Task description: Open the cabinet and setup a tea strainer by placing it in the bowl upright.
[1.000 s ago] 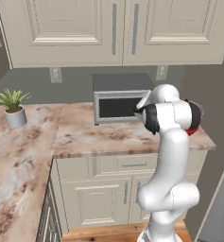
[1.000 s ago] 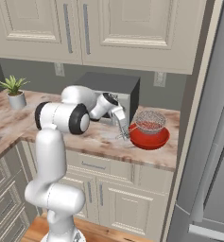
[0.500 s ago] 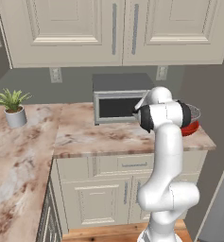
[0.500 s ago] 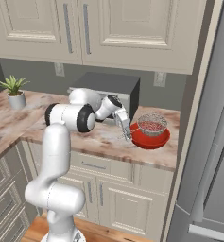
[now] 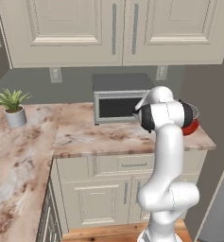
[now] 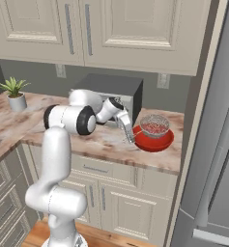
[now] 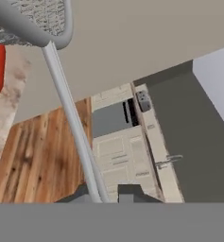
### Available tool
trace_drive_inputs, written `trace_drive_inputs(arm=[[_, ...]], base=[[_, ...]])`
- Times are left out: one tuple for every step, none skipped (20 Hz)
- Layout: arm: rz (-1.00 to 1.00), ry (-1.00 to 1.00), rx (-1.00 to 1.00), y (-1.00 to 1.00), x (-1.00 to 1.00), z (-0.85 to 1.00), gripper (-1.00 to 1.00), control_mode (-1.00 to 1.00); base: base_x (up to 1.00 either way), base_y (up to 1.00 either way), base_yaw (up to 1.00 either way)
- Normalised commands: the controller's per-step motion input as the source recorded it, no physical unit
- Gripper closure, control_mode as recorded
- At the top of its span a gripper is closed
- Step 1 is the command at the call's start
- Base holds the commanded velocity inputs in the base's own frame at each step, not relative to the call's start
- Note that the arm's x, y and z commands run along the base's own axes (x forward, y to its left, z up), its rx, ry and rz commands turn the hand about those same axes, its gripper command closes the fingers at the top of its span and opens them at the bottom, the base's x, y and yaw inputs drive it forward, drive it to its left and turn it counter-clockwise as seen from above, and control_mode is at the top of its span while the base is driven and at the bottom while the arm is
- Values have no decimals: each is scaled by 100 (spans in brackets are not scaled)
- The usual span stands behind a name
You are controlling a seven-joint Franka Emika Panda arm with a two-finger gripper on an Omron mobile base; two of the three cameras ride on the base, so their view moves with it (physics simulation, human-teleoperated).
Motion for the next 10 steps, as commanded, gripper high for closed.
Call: trace_drive_inputs(arm=[[15,-12,-2,0,0,-33,100,-100],[16,-14,-2,0,0,-31,100,-100],[16,-12,-5,0,-8,-31,100,-100],[15,-10,-5,0,-9,-24,100,-100],[14,-9,-4,0,-13,-13,100,-100],[14,-7,-2,-4,-17,-6,100,-100],[12,0,-1,-6,-21,0,100,-100],[9,0,0,-9,-21,0,100,-100],[7,0,0,-11,-18,0,100,-100],[6,5,0,-11,-16,0,100,-100]], base=[[0,0,0],[0,0,0],[0,0,0],[0,0,0],[0,0,0],[0,0,0],[0,0,0],[0,0,0],[0,0,0],[0,0,0]])
